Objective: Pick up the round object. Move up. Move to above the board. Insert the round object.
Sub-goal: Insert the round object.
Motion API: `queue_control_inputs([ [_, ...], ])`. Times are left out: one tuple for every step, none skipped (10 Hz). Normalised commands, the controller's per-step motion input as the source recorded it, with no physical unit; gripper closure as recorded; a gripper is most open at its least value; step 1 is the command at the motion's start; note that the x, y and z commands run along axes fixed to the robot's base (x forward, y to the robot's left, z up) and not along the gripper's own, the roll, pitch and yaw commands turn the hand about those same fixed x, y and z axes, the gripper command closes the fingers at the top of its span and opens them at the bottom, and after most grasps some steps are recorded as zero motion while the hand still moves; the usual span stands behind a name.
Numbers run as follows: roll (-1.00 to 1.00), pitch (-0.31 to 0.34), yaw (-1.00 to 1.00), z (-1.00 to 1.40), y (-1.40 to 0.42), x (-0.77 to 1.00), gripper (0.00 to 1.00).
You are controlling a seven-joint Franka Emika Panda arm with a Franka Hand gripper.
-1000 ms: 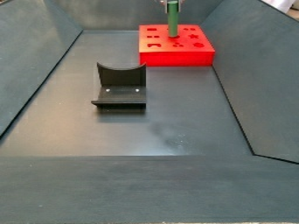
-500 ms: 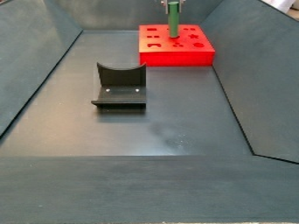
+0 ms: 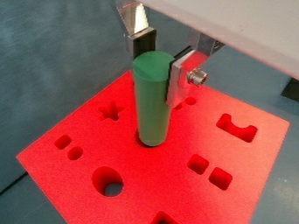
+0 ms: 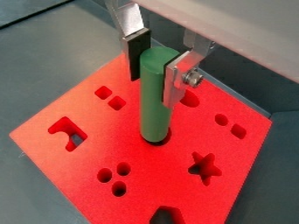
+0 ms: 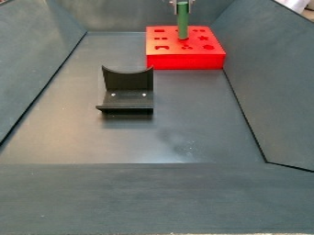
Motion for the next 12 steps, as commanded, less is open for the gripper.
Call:
queue_control_inputs([
  [0.0, 0.0, 0.0, 0.0, 0.0, 0.0, 1.0],
  [0.0, 0.0, 0.0, -0.07, 0.0, 0.0, 1.0],
  [0.02, -0.03, 0.0, -0.23, 0.0, 0.0, 1.0],
  [0.03, -0.021, 0.0, -0.23, 0.0, 0.0, 1.0],
  [0.02, -0.024, 0.0, -0.22, 0.0, 0.0, 1.0],
  [0.03, -0.027, 0.0, -0.23, 0.0, 0.0, 1.0],
  [0.04, -0.03, 0.0, -0.24, 0.0, 0.0, 1.0],
  [0.04, -0.046, 0.0, -0.26, 0.0, 0.0, 1.0],
  [0.04, -0.064, 0.0, -0.3, 0.0, -0.02, 1.0],
  [0.13, -0.107, 0.0, -0.41, 0.0, -0.1, 1.0],
  [0.25, -0.159, 0.0, -0.52, -0.08, -0.17, 1.0],
  [0.32, -0.151, 0.0, -0.63, -0.09, -0.14, 1.0],
])
